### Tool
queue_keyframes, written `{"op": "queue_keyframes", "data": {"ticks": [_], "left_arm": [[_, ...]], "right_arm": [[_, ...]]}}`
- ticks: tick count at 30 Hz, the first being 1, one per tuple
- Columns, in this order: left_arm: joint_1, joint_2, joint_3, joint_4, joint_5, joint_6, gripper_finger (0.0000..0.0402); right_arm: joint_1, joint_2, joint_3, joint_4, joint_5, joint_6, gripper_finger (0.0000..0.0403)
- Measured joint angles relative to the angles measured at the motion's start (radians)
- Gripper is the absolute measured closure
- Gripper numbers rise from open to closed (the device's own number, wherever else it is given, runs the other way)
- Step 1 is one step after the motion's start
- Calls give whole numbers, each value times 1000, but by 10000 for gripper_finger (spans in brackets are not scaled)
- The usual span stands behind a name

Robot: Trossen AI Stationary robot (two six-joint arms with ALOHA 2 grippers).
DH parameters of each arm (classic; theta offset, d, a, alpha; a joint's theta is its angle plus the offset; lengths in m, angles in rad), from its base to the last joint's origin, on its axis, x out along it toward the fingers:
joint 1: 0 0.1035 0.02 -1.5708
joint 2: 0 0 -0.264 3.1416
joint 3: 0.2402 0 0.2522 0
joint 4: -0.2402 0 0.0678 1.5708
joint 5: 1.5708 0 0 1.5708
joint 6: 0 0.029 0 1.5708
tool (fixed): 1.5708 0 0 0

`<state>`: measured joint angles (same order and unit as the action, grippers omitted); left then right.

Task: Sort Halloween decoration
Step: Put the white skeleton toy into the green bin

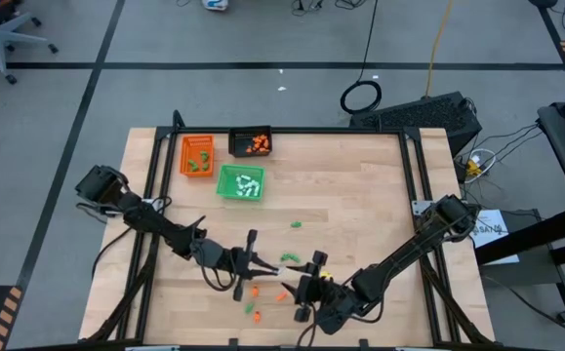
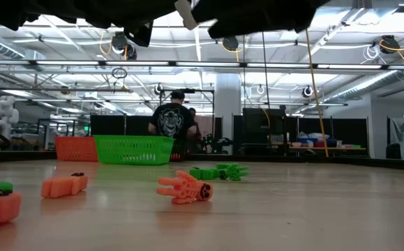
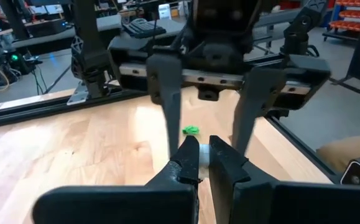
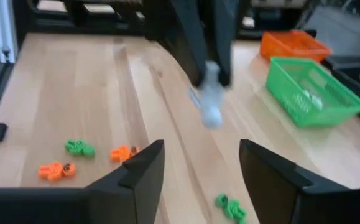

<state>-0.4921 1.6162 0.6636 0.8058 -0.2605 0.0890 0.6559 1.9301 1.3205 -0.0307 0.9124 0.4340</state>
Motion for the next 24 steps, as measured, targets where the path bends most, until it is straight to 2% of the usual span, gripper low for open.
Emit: {"op": "queue_keyframes", "data": {"ticks": [4, 8, 17, 24], "left_arm": [[-12, -19, -1, -7, 2, 33, 391], [-40, -43, -1, -18, 3, 131, 391], [-110, -54, -1, -30, -1, 524, 391], [-144, -54, -1, -30, -3, 655, 391]], "right_arm": [[0, 0, 0, -84, -5, 96, 203], [0, 0, 0, -130, -13, 146, 203], [0, 0, 0, -132, -51, 149, 202], [1, 0, 0, -131, -51, 149, 205]]}}
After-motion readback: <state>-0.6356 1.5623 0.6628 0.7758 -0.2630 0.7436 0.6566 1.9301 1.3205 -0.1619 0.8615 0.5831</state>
